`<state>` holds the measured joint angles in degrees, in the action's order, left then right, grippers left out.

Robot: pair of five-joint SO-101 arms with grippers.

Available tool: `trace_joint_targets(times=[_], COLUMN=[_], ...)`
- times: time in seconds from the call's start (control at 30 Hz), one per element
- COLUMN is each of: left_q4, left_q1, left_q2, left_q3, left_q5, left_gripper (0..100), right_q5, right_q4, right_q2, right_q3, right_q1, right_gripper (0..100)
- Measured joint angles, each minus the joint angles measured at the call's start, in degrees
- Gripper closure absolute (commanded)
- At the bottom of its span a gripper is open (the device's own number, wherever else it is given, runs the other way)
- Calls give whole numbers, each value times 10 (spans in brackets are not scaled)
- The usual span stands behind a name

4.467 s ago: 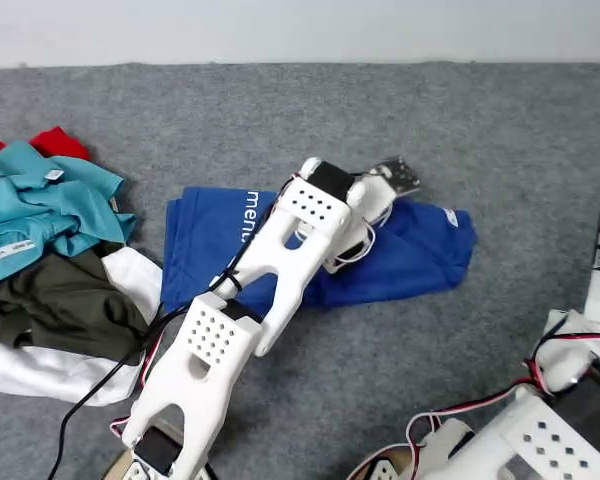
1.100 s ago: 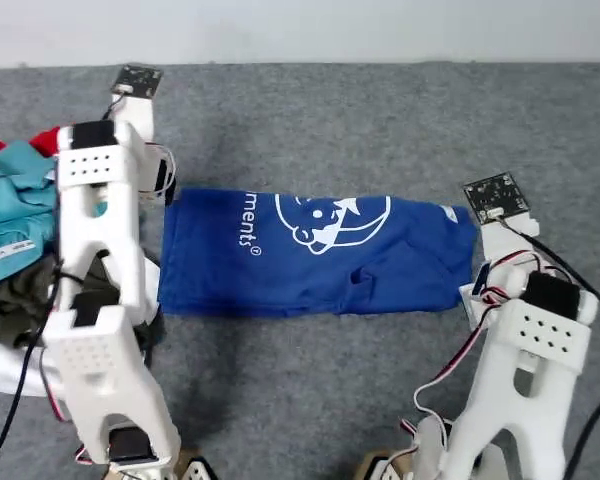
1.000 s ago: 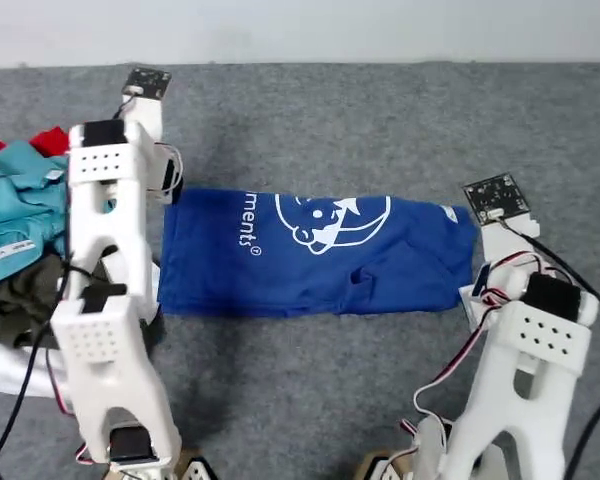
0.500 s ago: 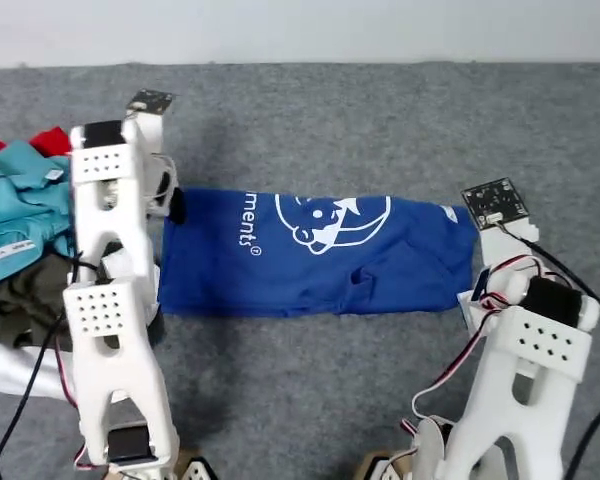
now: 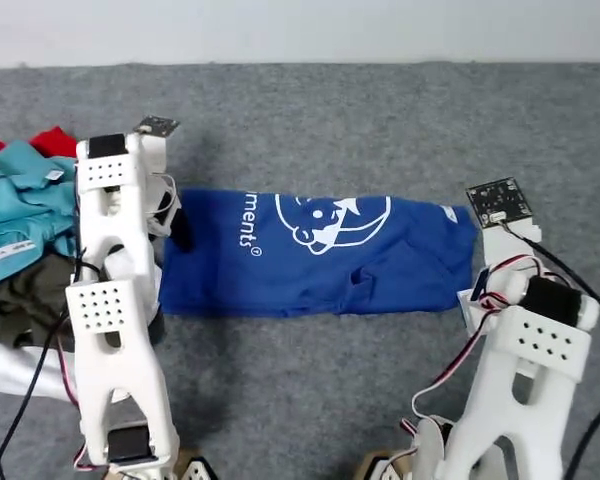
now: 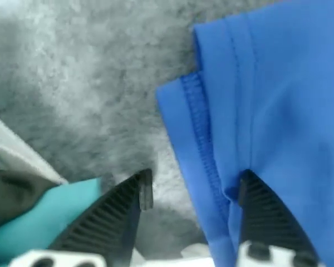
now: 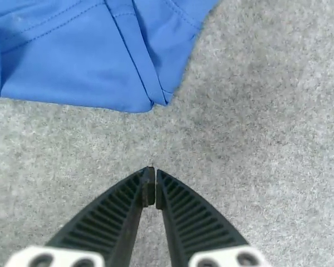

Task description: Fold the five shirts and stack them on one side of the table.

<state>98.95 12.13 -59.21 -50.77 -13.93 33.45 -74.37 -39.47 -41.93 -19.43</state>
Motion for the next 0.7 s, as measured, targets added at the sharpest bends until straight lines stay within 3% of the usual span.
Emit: trace_joint_targets(times=[0.37,0.7], left_q4=[7,8], left_q1=[-45,-65], left_q2=[-13,-3], left_q3=[-1,16], left_q5=[22,24], left_gripper=[989,987], right_q5=[0,0], right_q4=[0,0], right_q2=[0,0], right_q3=[0,0], right_q1=[0,-12], right_gripper=[987,987])
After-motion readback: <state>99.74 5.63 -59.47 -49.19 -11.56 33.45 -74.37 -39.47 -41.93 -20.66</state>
